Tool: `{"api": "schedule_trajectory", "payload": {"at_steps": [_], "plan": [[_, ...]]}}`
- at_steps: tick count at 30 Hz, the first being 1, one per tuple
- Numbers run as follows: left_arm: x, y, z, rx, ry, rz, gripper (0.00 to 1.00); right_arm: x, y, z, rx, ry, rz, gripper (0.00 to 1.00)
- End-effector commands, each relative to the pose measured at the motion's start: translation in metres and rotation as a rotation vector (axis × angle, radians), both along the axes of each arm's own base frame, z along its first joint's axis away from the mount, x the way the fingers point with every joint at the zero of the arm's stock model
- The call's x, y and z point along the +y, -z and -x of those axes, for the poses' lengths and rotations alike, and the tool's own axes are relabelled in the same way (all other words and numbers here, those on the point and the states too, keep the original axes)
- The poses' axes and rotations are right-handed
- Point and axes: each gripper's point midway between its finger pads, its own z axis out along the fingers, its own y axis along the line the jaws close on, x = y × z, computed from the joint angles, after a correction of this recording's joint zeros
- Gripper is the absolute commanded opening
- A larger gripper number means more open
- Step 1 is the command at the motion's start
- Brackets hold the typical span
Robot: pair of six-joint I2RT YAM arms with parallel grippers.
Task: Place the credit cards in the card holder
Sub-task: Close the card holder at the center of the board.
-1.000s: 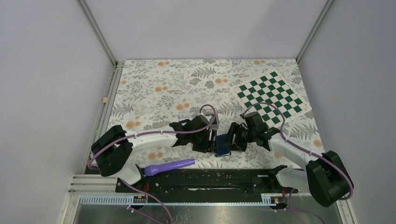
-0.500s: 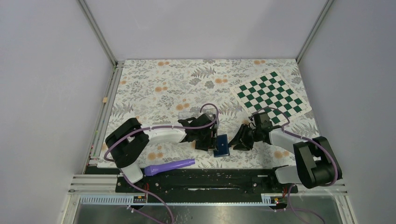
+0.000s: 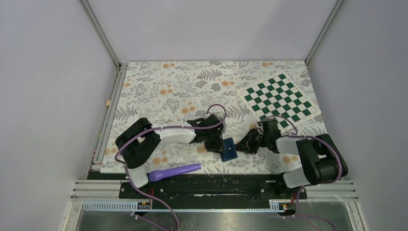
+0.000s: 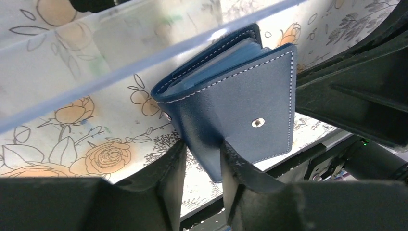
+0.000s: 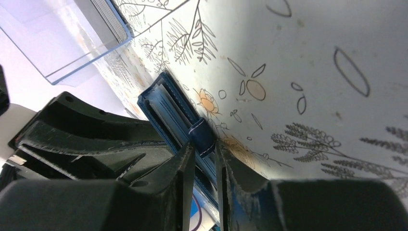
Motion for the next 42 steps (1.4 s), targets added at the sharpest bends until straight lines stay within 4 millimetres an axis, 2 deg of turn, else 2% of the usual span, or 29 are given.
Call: {"api": "schedule_trajectory", "payload": {"at_steps": [1,9,15,17,18,24,33,42], "plan": [[0.013,0.027,0.003,0.030,-0.004,-0.097,0.26,0.005,-0.001,-0.011,-0.022,0.050,-0.054,0.28],[0.015,0.043,0.011,0.088,0.013,-0.147,0.07,0.010,0.000,-0.023,-0.035,0.089,-0.103,0.22],[0.016,0.051,0.016,0.108,0.024,-0.165,0.03,0.015,-0.001,-0.033,-0.035,0.108,-0.149,0.13],[0.017,0.052,0.017,0.112,0.029,-0.173,0.02,0.017,-0.002,-0.034,-0.038,0.104,-0.163,0.08],[0.017,0.052,0.017,0.112,0.030,-0.178,0.02,0.018,-0.004,-0.035,-0.039,0.102,-0.174,0.01],[0.022,0.054,0.019,0.116,0.031,-0.200,0.02,0.025,-0.026,-0.039,-0.049,0.113,-0.263,0.00],[0.024,0.053,0.018,0.105,0.028,-0.206,0.04,0.029,-0.075,-0.034,-0.095,0.097,-0.367,0.00],[0.027,0.052,0.018,0.099,0.026,-0.213,0.06,0.027,-0.093,-0.015,-0.099,0.062,-0.375,0.00]]}}
